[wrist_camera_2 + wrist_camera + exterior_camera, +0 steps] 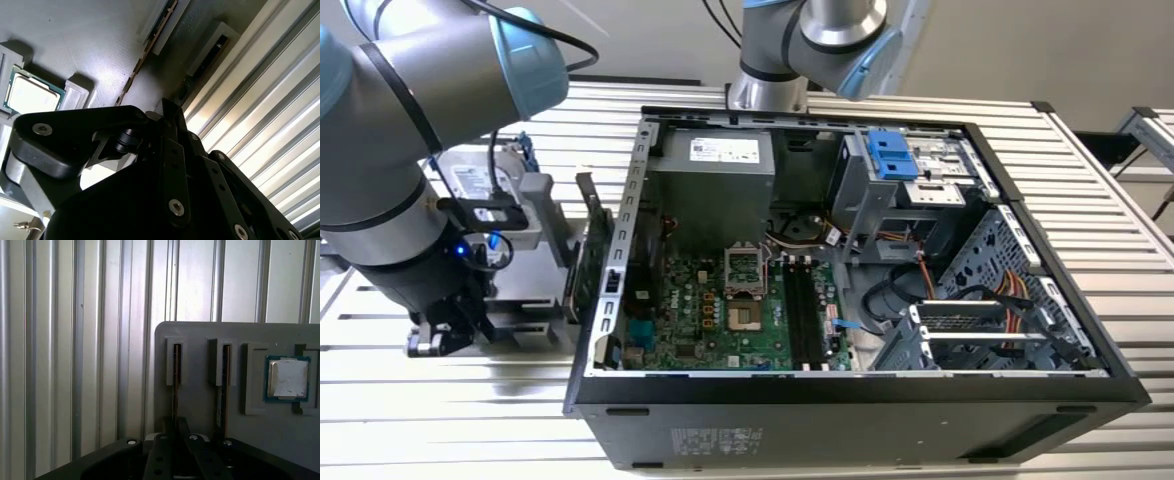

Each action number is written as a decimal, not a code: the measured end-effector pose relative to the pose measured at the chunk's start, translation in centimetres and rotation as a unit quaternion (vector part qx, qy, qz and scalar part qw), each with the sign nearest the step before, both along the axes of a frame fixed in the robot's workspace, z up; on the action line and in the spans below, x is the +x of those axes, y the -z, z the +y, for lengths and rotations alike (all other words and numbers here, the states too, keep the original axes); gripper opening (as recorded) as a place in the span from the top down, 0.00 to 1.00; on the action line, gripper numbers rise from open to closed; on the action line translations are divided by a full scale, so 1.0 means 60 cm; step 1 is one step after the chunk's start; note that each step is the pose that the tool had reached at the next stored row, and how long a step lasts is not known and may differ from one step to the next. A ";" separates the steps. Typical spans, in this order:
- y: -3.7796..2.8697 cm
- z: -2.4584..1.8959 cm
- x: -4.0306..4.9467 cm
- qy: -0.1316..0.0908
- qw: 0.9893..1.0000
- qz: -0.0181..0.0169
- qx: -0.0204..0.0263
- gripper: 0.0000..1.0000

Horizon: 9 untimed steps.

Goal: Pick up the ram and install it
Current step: 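Pick up the ram and move it above insertion slot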

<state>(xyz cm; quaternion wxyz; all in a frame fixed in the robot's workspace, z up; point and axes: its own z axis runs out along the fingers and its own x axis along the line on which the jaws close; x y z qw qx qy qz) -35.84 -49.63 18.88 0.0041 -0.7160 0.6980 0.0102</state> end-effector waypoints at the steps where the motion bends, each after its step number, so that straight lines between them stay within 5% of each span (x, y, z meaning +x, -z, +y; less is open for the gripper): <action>1: 0.000 0.0000 0.000 -0.002 1.000 0.000 0.000 1.00; 9: 0.000 0.0000 0.000 -0.005 1.000 0.000 0.000 1.00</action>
